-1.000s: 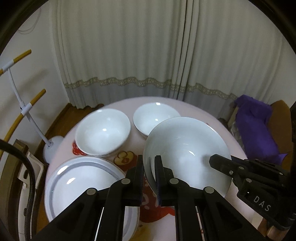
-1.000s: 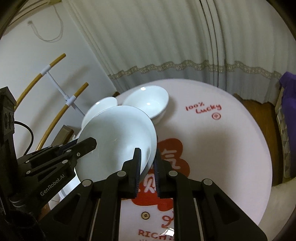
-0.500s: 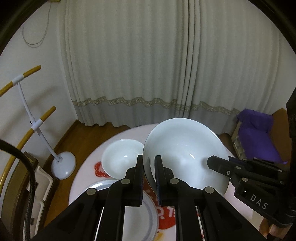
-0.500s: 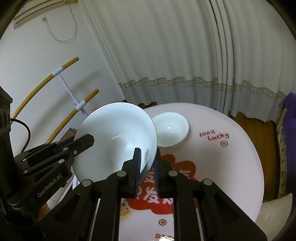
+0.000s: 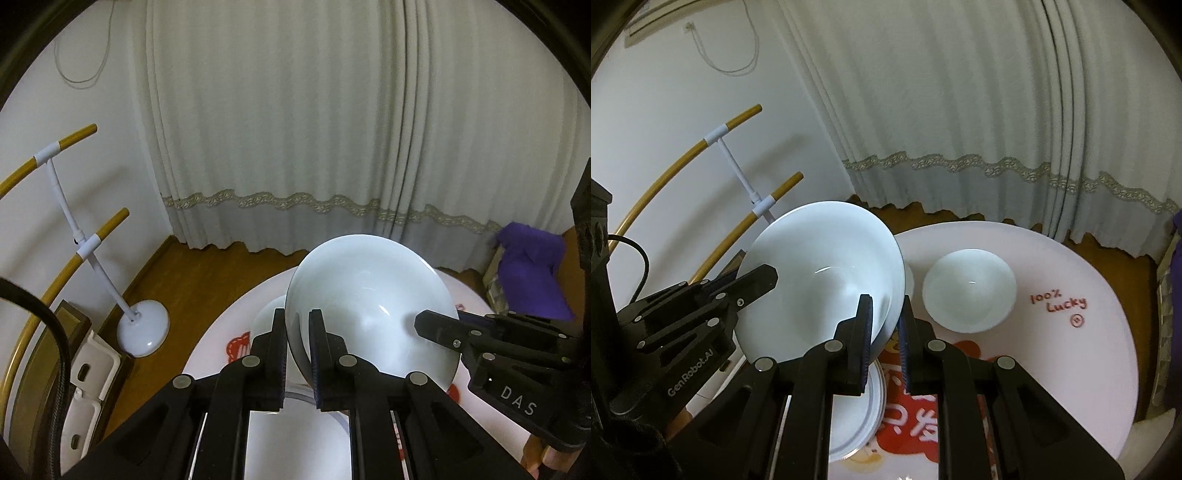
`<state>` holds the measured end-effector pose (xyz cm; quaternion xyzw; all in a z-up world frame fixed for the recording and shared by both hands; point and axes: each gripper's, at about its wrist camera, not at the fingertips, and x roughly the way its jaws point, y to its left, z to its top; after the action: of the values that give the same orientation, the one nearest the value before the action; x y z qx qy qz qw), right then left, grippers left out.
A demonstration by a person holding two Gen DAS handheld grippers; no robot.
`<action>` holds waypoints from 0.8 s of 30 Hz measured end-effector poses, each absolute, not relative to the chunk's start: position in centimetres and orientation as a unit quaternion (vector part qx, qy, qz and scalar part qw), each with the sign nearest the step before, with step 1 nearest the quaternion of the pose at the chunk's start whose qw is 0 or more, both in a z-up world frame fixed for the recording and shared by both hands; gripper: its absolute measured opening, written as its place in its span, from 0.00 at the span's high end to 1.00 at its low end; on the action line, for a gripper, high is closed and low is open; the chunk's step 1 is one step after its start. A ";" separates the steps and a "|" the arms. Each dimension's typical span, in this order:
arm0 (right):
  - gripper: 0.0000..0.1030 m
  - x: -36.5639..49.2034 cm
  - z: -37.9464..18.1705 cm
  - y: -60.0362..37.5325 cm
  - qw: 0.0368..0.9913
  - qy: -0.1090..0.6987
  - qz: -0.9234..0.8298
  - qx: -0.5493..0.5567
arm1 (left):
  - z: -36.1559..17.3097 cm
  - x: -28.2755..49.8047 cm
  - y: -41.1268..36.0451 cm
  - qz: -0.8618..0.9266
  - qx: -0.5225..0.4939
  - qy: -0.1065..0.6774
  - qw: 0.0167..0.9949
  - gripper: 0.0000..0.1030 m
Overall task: Organize plates and bowls
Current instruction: 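Carry the held bowl over another white bowl and lower it toward it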
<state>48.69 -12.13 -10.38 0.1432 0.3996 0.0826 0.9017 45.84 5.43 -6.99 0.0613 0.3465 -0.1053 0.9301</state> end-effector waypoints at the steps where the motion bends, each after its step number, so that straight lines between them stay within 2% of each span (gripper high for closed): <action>1: 0.87 49.2 -10.7 -11.9 0.900 0.403 0.083 0.145 | -7.3 46.5 5.4 -0.104 0.061 0.350 0.929 0.93; 24: 0.88 55.9 -18.6 -10.0 0.868 0.470 0.073 0.139 | -15.3 63.7 3.5 -0.089 0.057 0.419 0.902 0.93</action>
<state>55.94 -10.04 -18.60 0.1388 0.4703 0.0729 0.8685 63.72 3.54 -15.28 0.0565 0.4195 -0.0892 0.9016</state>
